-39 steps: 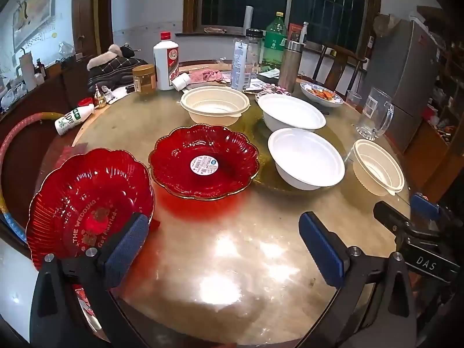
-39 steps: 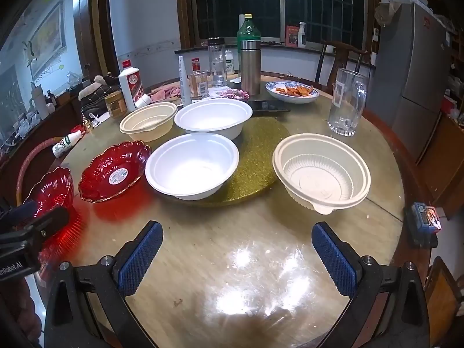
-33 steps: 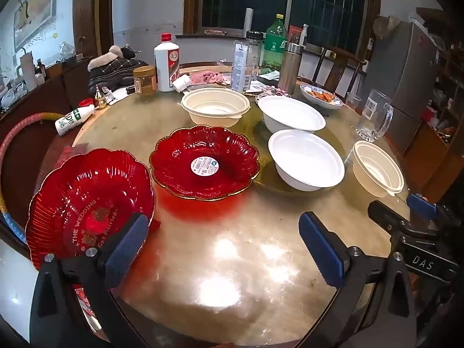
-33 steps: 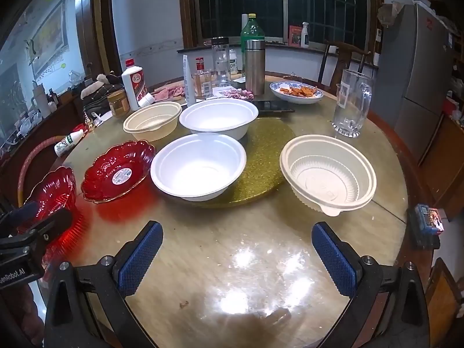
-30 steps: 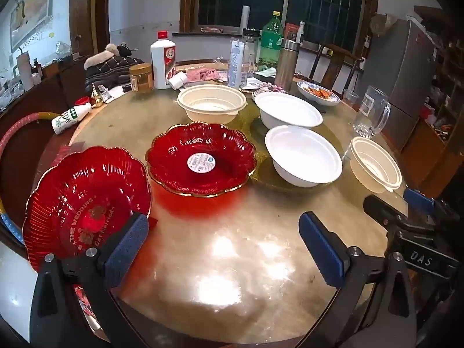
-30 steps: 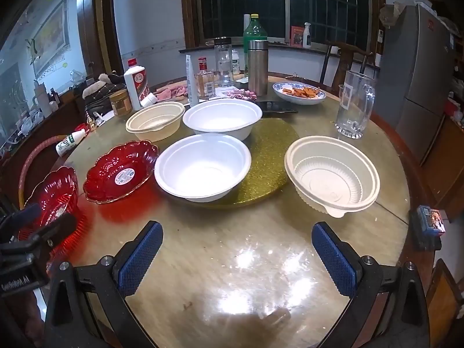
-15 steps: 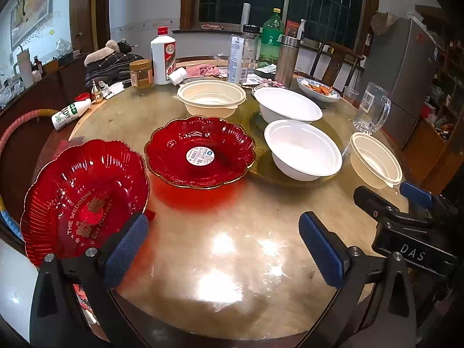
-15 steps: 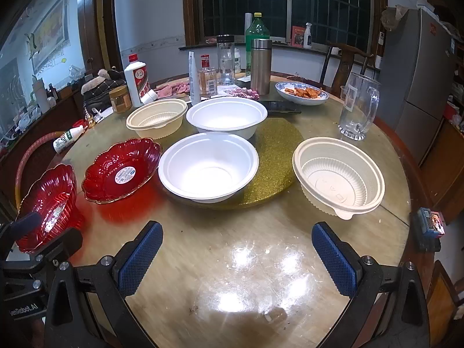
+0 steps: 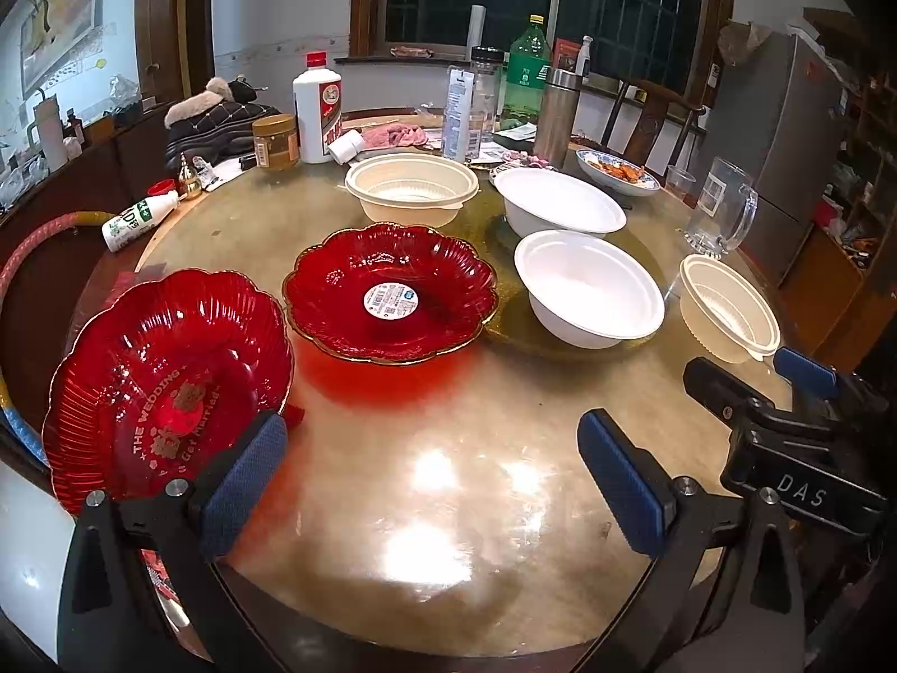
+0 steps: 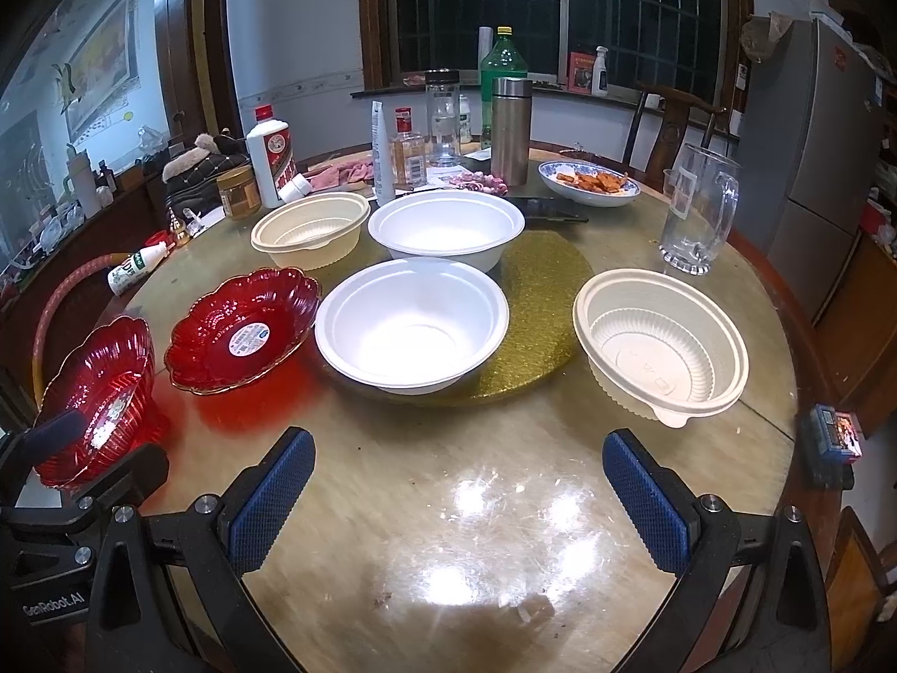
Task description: Organize plates and bowls
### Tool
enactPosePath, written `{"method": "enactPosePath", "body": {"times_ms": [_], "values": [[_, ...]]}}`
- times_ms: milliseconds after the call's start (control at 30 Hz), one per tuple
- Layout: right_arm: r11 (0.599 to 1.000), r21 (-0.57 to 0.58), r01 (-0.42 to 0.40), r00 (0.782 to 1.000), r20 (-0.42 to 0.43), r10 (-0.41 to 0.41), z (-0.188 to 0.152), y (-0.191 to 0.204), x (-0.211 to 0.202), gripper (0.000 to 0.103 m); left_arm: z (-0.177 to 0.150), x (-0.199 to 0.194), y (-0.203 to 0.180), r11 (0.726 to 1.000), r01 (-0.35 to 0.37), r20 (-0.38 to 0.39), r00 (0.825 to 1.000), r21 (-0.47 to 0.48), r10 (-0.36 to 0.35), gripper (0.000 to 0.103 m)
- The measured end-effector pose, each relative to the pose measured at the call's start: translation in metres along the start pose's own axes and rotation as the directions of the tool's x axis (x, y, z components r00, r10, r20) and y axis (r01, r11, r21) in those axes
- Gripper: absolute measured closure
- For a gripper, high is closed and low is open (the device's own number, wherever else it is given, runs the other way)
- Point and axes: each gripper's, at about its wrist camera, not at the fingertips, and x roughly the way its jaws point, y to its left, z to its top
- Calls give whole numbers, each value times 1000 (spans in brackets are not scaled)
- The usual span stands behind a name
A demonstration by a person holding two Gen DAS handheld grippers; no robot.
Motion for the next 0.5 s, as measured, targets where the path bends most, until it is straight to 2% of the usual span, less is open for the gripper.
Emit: {"method": "enactPosePath", "body": {"times_ms": [500], "values": [[1000,0,-4,1000,1,4,2,1,0,0,0,-1,0,1000,-3,3,1000,3,3,0]]}}
